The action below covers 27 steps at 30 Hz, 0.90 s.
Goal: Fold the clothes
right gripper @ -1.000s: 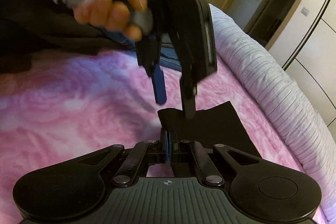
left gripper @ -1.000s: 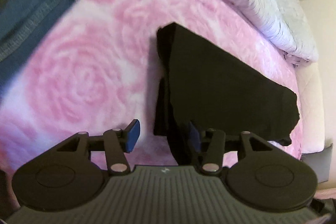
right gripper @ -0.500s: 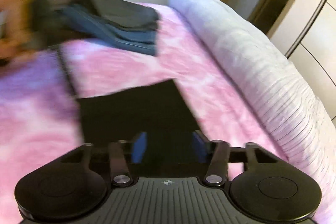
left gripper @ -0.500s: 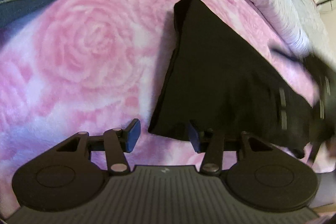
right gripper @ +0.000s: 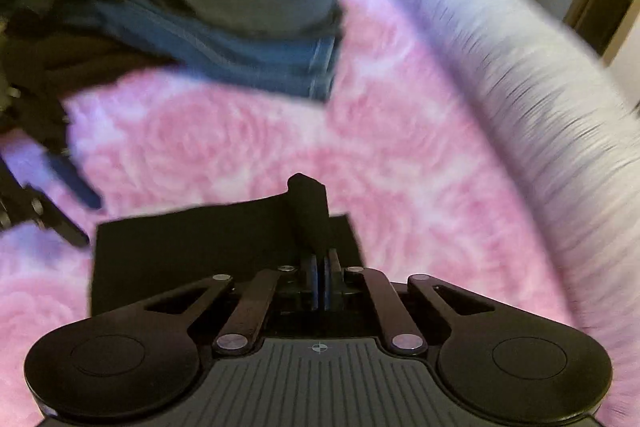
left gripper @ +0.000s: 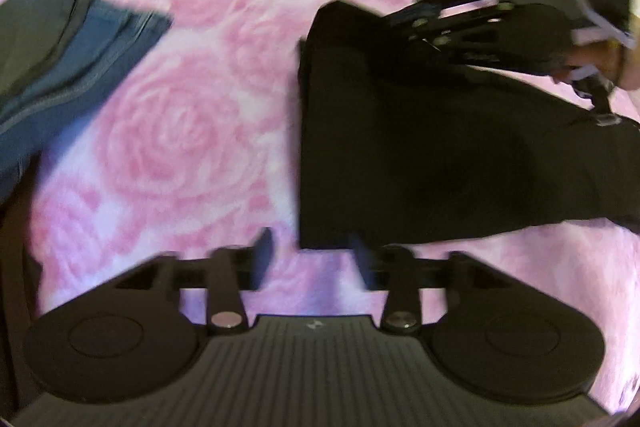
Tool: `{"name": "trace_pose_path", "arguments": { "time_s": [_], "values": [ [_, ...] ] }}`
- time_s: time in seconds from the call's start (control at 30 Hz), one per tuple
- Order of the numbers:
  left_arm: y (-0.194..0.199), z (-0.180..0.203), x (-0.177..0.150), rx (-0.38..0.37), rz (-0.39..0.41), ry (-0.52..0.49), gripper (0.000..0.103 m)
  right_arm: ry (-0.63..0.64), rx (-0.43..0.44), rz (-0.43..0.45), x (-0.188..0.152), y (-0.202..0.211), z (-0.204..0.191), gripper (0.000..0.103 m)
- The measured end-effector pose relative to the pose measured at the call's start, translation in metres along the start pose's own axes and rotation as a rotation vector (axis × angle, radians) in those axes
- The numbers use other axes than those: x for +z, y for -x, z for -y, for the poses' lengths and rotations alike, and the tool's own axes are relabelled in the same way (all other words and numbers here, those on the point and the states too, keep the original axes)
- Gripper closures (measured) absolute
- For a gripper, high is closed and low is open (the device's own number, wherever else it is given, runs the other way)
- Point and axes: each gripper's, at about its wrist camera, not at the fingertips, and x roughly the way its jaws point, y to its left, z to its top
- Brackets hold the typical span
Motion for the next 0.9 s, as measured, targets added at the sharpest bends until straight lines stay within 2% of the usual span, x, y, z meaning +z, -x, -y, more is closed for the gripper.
{"name": "trace_pose_path", "arguments": {
  "time_s": [0.03, 0.1, 0.17, 0.23, 0.27, 0.3, 0.37, 0.4, 0.53, 0.63, 0.7, 0.77, 0.9],
  "values": [
    [0.002, 0.003, 0.001, -0.021, 0.013, -0.029, 0.053, 0.004, -0.028, 0.027, -0.003, 0.021, -0.006, 0.102],
    [0.001, 0.013, 0.005, -0.055, 0.033, -0.099, 0.043, 0.013, -0.082, 0.074, -0.009, 0.062, -0.018, 0.102],
    [-0.002, 0.025, 0.011, -0.092, 0.057, -0.171, 0.042, 0.017, -0.131, 0.105, -0.018, 0.104, -0.033, 0.102],
    [-0.003, 0.037, 0.017, -0.166, 0.084, -0.214, 0.044, -0.004, -0.174, 0.123, -0.026, 0.143, -0.043, 0.102],
    [-0.001, 0.044, 0.020, -0.213, 0.097, -0.225, 0.054, -0.020, -0.199, 0.126, -0.031, 0.162, -0.048, 0.102],
    [0.002, 0.052, 0.023, -0.256, 0.115, -0.236, 0.079, -0.040, -0.224, 0.125, -0.034, 0.178, -0.052, 0.102],
    [0.011, 0.071, 0.028, -0.334, 0.156, -0.257, 0.101, -0.076, -0.275, 0.111, -0.041, 0.205, -0.061, 0.102],
    [0.014, 0.077, 0.029, -0.355, 0.173, -0.257, 0.103, -0.084, -0.304, 0.098, -0.043, 0.216, -0.064, 0.102],
    [0.020, 0.083, 0.032, -0.364, 0.220, -0.212, 0.103, -0.130, -0.410, 0.060, -0.048, 0.246, -0.067, 0.102],
    [0.025, 0.088, 0.035, -0.370, 0.256, -0.178, 0.103, -0.154, -0.433, 0.066, -0.044, 0.249, -0.047, 0.102],
    [0.028, 0.091, 0.037, -0.374, 0.280, -0.156, 0.103, -0.106, -0.402, 0.089, -0.033, 0.234, -0.027, 0.102],
    [0.032, 0.094, 0.038, -0.378, 0.303, -0.133, 0.103, -0.031, -0.349, 0.110, -0.016, 0.200, -0.008, 0.102],
    [0.002, 0.052, 0.039, -0.270, 0.259, 0.013, 0.103, 0.093, -0.216, 0.122, 0.018, 0.101, 0.021, 0.102]
  ]
}}
